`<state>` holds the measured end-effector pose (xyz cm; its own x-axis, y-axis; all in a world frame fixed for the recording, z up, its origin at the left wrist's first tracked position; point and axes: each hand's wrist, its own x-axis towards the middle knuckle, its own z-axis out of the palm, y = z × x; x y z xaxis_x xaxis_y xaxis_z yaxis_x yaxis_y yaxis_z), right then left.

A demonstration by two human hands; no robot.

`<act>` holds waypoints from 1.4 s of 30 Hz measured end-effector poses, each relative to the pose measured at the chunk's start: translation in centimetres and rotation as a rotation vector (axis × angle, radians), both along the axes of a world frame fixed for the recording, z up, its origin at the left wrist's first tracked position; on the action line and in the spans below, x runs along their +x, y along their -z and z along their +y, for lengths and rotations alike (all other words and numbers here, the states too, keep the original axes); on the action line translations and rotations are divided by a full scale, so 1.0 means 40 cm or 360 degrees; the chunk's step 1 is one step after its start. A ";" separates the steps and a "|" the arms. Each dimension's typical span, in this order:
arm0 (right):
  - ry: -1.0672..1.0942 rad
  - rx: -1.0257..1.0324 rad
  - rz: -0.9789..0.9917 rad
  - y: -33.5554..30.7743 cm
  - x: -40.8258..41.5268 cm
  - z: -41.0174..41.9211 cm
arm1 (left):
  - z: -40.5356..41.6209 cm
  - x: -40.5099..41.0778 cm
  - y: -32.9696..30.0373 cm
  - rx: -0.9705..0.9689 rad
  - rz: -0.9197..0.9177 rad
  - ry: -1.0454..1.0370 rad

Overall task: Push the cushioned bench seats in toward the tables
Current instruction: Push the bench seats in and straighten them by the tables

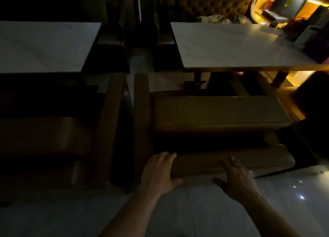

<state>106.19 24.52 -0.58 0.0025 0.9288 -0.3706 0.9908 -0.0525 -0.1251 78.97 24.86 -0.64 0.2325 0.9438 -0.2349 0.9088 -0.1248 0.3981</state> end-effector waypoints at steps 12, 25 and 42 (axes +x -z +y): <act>-0.0208 -0.0340 -0.0046 0.133 0.180 0.194 | 0.112 0.127 0.128 -0.0146 0.0289 -0.0019; -0.0157 -0.0188 -0.0227 0.170 0.149 0.185 | 0.101 0.036 0.204 -0.0009 0.0104 -0.0112; -0.0087 -0.0245 -0.0130 0.184 0.055 0.076 | 0.021 -0.063 0.211 0.0021 0.0041 -0.0159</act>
